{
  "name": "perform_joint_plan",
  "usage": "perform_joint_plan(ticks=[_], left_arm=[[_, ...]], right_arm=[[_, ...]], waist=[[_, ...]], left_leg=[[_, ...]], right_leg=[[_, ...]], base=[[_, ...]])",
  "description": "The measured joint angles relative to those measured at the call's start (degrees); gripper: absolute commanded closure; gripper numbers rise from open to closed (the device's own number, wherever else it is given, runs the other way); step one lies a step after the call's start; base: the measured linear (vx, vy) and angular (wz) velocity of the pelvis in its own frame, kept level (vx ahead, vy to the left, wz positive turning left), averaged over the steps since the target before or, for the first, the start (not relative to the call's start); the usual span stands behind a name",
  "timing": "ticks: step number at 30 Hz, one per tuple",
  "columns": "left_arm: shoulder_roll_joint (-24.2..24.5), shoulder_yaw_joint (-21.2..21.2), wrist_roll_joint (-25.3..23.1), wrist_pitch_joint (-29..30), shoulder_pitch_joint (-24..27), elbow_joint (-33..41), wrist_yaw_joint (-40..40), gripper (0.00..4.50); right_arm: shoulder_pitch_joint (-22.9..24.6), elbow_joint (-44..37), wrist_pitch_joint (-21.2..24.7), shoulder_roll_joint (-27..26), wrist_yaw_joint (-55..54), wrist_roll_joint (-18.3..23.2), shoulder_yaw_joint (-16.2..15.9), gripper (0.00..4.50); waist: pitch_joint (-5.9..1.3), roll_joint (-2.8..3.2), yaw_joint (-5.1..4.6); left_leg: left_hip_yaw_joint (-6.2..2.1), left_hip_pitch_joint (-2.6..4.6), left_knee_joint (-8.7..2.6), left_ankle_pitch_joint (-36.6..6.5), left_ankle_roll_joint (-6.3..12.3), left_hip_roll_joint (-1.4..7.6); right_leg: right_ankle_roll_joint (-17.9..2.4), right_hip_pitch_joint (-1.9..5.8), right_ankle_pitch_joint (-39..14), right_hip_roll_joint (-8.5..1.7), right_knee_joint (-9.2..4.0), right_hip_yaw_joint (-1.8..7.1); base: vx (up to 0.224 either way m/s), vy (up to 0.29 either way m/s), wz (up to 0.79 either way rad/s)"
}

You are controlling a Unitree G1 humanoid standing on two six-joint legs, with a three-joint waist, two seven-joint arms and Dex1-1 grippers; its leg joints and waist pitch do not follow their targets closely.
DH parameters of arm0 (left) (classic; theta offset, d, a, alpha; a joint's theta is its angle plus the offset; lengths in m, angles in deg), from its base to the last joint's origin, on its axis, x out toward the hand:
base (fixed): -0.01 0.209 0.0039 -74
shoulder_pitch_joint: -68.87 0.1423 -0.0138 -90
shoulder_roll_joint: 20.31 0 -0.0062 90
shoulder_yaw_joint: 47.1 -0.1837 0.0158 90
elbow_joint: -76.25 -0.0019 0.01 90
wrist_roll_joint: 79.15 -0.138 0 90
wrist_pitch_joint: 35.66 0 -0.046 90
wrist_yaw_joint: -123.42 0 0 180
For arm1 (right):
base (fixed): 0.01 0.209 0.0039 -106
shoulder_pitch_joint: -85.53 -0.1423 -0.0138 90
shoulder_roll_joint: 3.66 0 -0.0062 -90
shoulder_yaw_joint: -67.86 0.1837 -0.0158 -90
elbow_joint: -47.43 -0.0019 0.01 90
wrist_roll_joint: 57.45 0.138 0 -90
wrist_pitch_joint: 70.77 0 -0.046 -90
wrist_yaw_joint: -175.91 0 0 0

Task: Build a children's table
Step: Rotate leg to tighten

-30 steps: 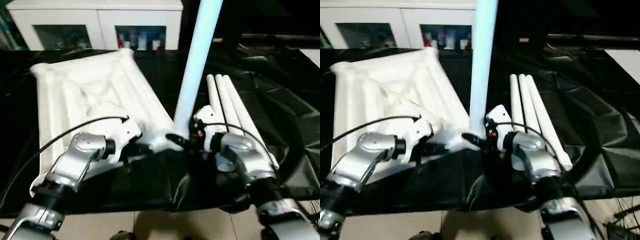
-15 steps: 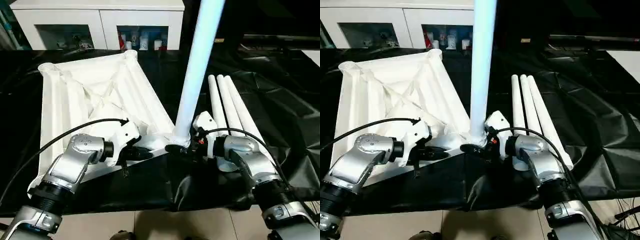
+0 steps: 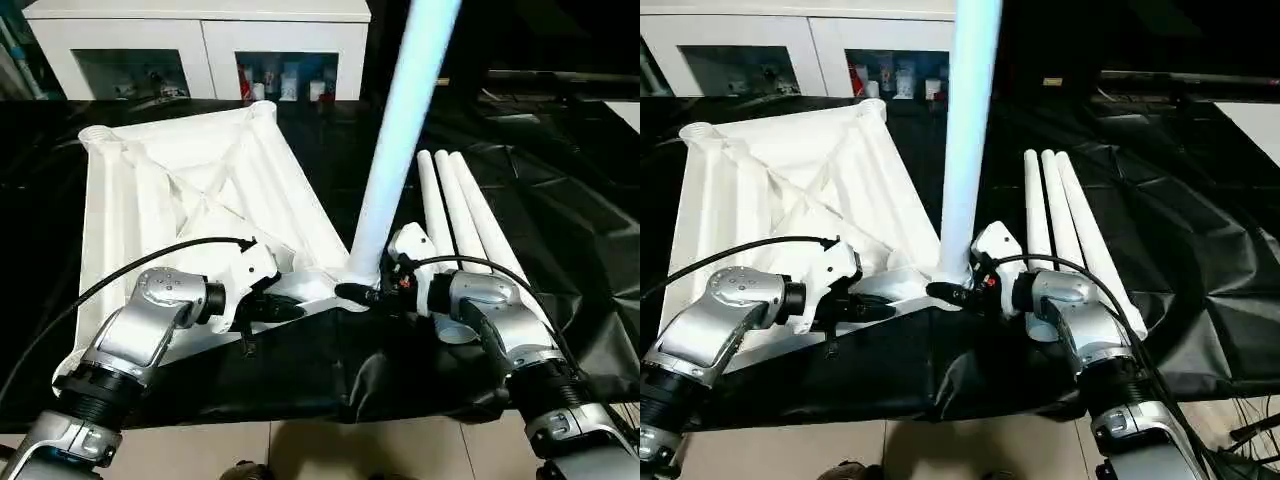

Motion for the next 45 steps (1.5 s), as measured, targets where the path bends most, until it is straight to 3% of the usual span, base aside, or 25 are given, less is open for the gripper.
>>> perform_joint_plan(ticks=[8, 14, 22, 24, 25, 28, 33, 45], left_arm=[[-2.56, 0.06, -1.08, 0.1, -0.61, -1.23, -4.2, 4.5], [-11.51, 0.07, -4.49, 2.32, -5.86, -7.89, -16.32, 4.5], [-18.78, 0.1, -6.41, 4.76, -9.86, -13.03, -26.16, 4.5], [-18.85, 0.11, -6.59, 4.74, -9.89, -13.0, -26.28, 4.5], [-18.8, 0.11, -6.58, 4.74, -9.88, -12.95, -26.23, 4.5], [-17.56, 0.07, -6.46, 4.68, -8.78, -11.32, -24.91, 4.5], [-14.23, 0.25, -5.38, 4.03, -6.83, -8.91, -22.23, 4.5], [-3.64, 0.17, -0.94, -0.27, -0.62, -2.14, -5.56, 4.5]], right_arm=[[0.08, 1.95, -0.83, -3.22, -8.21, -1.02, 1.49, 1.75], [-3.94, 10.1, -1.43, -10.96, -28.57, -1.99, 7.48, 1.75], [-9.92, 18.26, -2.31, -15.88, -46.45, -2.74, 11.38, 1.76], [-10.13, 19.03, -3.38, -16.08, -46.4, -3.39, 11.57, 1.76], [-10.11, 19.13, -3.79, -16.08, -45.98, -3.39, 11.7, 1.41], [-8.91, 18.16, -4.62, -15.8, -42.29, -3.08, 11.93, 1.03], [-6.02, 14.75, -4.47, -14.05, -33.99, -1.25, 10.44, 0.73], [-0.24, 3.48, -2.89, -2.76, -9.99, -1.24, 2.6, 0.73]], waist=[[-0.01, 0.01, -0.39], [-0.07, 0.12, -0.38], [-0.15, 0.34, -0.35], [-0.15, 0.34, -0.34], [-0.15, 0.34, -0.34], [-0.15, 0.34, -0.43], [-0.15, 0.34, -1.19], [-0.11, 0.39, -0.74]], left_leg=[[0.0, 0.06, 0.08, 0.0, 0.0, 0.01], [0.0, 0.48, 0.15, 0.02, 0.0, -0.01], [0.0, 0.75, 0.04, 0.0, 0.01, -0.08], [0.0, 0.74, 0.0, 0.0, 0.01, -0.08], [0.0, 0.74, 0.0, 0.0, 0.01, -0.08], [0.0, 0.75, -0.05, 0.0, 0.01, -0.06], [0.0, 0.81, -0.18, 0.01, 0.0, 0.0], [0.0, 0.69, -0.22, 0.0, -0.01, 0.0]], right_leg=[[-0.01, 0.02, 0.01, 0.0, 0.1, 0.04], [-0.05, 0.36, 0.04, -0.01, 0.23, 0.1], [-0.01, 0.82, 0.01, -0.03, -0.12, 0.13], [0.0, 0.82, 0.01, -0.03, -0.15, 0.11], [0.0, 0.81, 0.01, -0.03, -0.15, 0.1], [0.02, 0.8, -0.01, -0.03, -0.15, 0.08], [0.04, 0.76, -0.02, 0.01, -0.11, 0.03], [0.1, 0.66, -0.06, 0.02, -0.14, 0.02]], base=[[0.0, 0.0, 0.0], [0.0, 0.0, 0.0], [0.0, 0.0, 0.0], [0.0, 0.0, 0.0], [0.0, 0.0, 0.0], [0.0, 0.0, 0.0], [0.0, 0.0, 0.0], [0.0, 0.0, 0.0]])
